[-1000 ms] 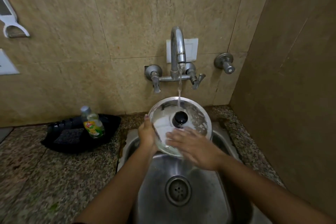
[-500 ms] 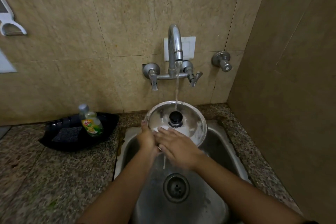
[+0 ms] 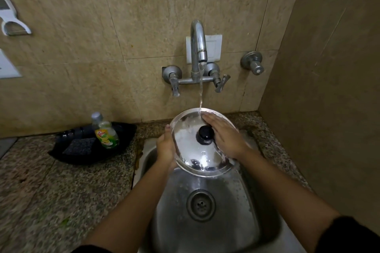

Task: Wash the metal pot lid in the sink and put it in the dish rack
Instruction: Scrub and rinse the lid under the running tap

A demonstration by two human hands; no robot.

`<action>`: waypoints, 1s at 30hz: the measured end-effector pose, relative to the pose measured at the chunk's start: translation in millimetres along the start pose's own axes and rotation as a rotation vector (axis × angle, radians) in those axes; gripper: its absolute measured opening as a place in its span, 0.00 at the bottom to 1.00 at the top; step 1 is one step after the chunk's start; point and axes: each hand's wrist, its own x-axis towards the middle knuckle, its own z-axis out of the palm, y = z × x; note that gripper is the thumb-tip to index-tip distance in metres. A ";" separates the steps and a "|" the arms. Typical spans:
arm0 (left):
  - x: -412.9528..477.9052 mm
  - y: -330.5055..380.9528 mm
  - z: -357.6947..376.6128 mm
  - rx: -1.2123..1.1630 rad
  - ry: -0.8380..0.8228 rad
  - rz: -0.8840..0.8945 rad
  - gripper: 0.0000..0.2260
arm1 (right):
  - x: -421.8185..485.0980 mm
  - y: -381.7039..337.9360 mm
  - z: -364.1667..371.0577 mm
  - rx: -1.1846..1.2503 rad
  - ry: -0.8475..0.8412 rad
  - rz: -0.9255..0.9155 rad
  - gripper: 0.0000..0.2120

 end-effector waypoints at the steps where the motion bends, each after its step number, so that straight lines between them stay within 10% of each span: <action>1: 1.7 1.3 -2.4 -0.002 -0.004 0.013 0.17 | -0.6 6.5 1.0 -0.012 -0.015 0.005 0.24; 5: 2.1 1.5 -2.5 0.064 -0.081 0.065 0.16 | 12.9 15.5 -0.5 -0.065 -0.039 0.180 0.24; 12: -2.4 -6.4 0.6 0.121 -0.112 0.124 0.20 | 61.4 -5.0 -10.1 -0.134 -0.340 -0.022 0.25; 17: -17.2 -6.0 3.1 -0.052 0.157 0.076 0.18 | 42.9 25.3 15.7 -0.116 -0.029 0.589 0.18; 21: -12.5 -16.2 -5.7 0.017 0.051 0.056 0.22 | 29.7 22.8 18.2 0.221 0.280 0.827 0.18; 30: 5.9 10.7 -9.0 0.256 -0.020 0.056 0.25 | 74.0 16.0 -29.4 0.390 -0.229 0.343 0.19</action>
